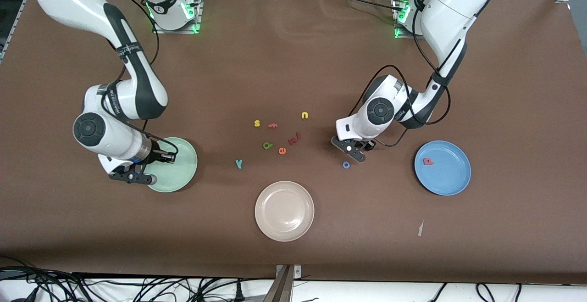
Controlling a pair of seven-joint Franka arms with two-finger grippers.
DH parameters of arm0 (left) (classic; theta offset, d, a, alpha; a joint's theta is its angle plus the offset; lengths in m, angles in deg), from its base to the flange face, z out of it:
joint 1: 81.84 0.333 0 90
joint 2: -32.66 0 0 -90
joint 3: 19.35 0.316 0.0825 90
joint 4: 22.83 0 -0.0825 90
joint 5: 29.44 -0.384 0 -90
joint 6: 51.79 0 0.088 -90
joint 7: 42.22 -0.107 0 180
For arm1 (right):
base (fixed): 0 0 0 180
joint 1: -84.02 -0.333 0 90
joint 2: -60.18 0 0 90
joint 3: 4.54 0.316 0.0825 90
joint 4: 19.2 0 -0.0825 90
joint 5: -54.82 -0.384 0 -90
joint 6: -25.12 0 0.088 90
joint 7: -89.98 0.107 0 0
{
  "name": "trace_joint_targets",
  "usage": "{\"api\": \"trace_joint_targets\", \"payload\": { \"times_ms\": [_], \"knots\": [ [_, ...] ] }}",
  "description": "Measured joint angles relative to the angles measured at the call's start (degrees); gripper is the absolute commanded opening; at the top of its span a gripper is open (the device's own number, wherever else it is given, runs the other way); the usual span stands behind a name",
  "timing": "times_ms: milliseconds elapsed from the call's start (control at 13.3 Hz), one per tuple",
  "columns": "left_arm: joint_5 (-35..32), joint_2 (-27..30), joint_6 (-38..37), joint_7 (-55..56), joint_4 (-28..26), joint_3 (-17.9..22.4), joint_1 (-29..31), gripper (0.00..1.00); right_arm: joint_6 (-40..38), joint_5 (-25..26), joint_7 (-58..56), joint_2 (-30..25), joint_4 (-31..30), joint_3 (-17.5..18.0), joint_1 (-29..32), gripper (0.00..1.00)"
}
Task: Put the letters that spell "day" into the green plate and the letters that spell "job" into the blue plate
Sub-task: 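Place the yellow d on the green plate while the left gripper reaches the teal j, then carry the teal j onto the blue plate while the right gripper reaches the teal y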
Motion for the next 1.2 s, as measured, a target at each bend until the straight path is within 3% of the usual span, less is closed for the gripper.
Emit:
{"api": "trace_joint_targets", "payload": {
  "times_ms": [301,602,903,1204],
  "knots": [
    [0.0,0.8,-0.5,0.3,0.1,-0.2,-0.2,0.00,2.7,0.0,2.7,0.2,-1.2,4.2,-1.4,0.86],
    [-0.3,2.9,-8.7,-2.7,1.6,0.3,0.6,0.00,8.6,0.0,3.4,2.9,-1.2,5.0,-8.6,0.86],
    [-0.4,7.8,-15.5,-24.6,2.2,0.9,9.3,0.00,10.8,0.6,3.4,6.4,0.8,5.0,-13.3,0.86],
    [-0.4,9.0,-16.7,-49.3,2.3,1.0,20.9,0.00,11.9,4.6,2.3,8.8,2.3,4.5,-14.1,0.85]
  ]
}}
